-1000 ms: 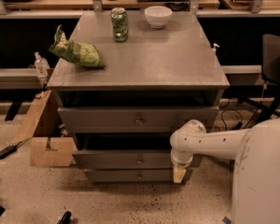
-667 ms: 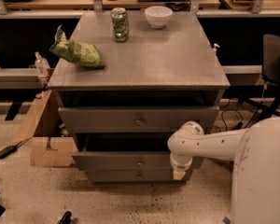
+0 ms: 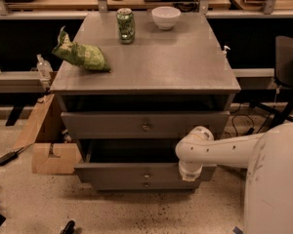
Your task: Open middle drawer
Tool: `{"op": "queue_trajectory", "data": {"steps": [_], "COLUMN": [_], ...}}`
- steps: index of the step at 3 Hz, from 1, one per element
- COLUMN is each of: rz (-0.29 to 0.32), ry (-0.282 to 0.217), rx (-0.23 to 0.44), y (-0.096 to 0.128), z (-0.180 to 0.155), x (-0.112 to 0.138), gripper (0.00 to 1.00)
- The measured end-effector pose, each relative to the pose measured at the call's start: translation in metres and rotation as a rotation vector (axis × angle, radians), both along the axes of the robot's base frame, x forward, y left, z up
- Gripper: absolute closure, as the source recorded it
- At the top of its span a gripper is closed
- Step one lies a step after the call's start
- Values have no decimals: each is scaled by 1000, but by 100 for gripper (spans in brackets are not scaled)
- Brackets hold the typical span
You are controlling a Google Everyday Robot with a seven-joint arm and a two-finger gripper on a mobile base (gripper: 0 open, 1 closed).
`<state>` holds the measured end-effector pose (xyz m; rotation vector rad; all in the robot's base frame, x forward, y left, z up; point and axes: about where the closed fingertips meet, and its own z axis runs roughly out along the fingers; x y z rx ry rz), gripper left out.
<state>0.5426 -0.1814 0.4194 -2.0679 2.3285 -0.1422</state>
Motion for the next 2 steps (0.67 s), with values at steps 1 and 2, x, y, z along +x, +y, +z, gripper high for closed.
{"op": "queue_trajectory", "data": {"steps": [1,2], "rz": [0,0], "ry": [0,0], "rx": [0,0], "y": [0,0], "z": [0,0], "x": [0,0], "gripper": [100,100]}}
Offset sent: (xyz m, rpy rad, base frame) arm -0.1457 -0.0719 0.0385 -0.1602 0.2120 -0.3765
